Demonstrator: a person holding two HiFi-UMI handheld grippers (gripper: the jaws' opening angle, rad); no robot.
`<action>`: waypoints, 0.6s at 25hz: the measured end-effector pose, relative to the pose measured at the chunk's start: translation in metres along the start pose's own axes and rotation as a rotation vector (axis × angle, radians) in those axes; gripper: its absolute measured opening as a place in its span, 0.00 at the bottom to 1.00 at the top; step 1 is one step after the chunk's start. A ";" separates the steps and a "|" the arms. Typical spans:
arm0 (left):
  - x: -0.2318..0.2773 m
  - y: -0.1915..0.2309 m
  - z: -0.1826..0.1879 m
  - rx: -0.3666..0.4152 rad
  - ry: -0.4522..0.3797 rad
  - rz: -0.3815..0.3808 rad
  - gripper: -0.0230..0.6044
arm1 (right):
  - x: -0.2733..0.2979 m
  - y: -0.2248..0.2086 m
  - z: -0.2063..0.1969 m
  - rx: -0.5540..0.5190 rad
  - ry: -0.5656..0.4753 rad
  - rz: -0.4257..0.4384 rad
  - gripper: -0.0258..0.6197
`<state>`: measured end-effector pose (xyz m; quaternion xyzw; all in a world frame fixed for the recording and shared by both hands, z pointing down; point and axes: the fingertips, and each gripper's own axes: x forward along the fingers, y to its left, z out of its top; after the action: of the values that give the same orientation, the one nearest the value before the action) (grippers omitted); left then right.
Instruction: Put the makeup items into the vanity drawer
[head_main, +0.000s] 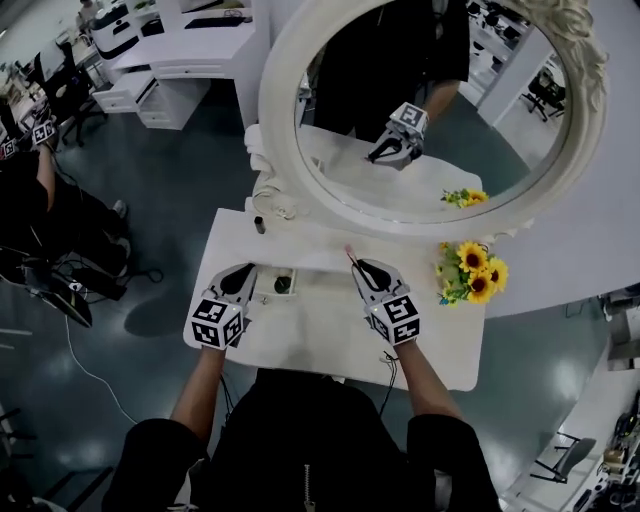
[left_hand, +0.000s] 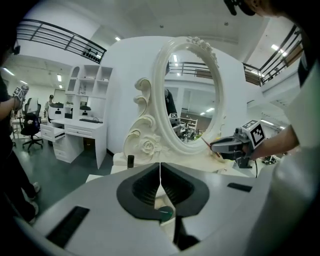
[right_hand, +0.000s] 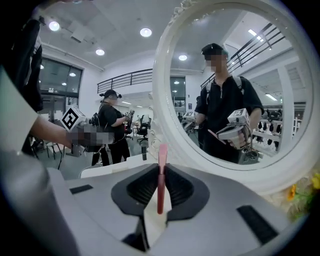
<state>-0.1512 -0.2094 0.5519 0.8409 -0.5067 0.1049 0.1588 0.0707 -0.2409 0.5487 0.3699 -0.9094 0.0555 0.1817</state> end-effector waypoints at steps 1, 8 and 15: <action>-0.005 0.007 -0.001 -0.006 -0.001 0.013 0.07 | 0.010 0.010 0.004 -0.009 0.002 0.024 0.12; -0.037 0.054 -0.010 -0.042 0.002 0.091 0.07 | 0.077 0.089 0.009 -0.101 0.068 0.212 0.12; -0.053 0.083 -0.018 -0.054 0.016 0.108 0.07 | 0.133 0.156 -0.038 -0.192 0.261 0.339 0.12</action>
<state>-0.2499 -0.1958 0.5639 0.8069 -0.5527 0.1061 0.1796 -0.1142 -0.2071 0.6386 0.1827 -0.9284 0.0456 0.3203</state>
